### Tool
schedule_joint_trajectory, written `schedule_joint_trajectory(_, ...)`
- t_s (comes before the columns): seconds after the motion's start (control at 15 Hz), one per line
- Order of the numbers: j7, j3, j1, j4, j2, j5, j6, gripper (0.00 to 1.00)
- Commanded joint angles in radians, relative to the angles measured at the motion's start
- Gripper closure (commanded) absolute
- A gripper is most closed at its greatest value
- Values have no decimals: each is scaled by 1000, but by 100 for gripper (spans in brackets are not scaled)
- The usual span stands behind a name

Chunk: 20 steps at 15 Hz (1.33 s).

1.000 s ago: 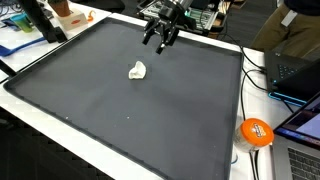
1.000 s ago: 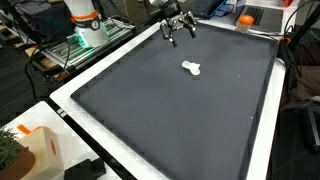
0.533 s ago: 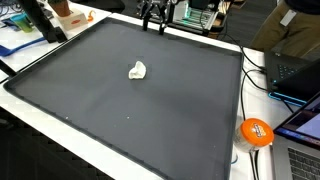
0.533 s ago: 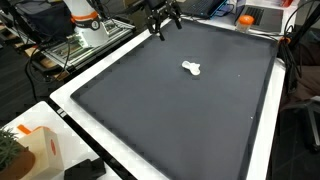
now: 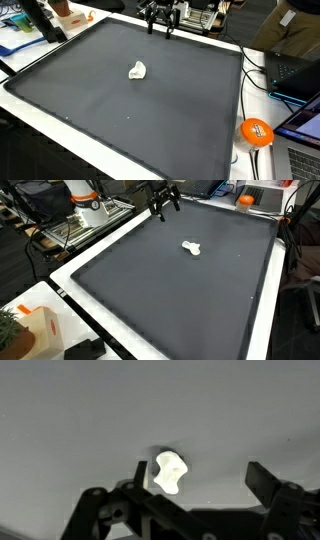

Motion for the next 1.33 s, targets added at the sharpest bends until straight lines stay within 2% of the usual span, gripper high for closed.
schedule_joint_trajectory(0.0,-194,40,30,-42,-44,245,-58,0)
schedule_joint_trajectory(0.27,-443,94,72,-29,-68,557,-144,0)
schedule_joint_trajectory(0.33,-341,74,53,-12,-18,443,-87,0)
schedule_joint_trajectory(0.47,-410,90,66,-9,-34,520,-113,0)
schedule_joint_trajectory(0.6,-417,92,66,-10,-44,527,-119,0)
schedule_joint_trajectory(0.67,-374,103,67,16,-26,535,-150,0)
schedule_joint_trajectory(0.73,-373,108,64,39,-54,517,-235,0)
schedule_joint_trajectory(0.8,-417,103,77,49,-58,555,-291,0)
schedule_joint_trajectory(0.87,-503,96,98,60,-64,635,-372,0)
schedule_joint_trajectory(1.0,-681,126,95,104,-83,779,-519,0)
schedule_joint_trajectory(1.27,-1000,146,102,249,-139,939,-788,0)
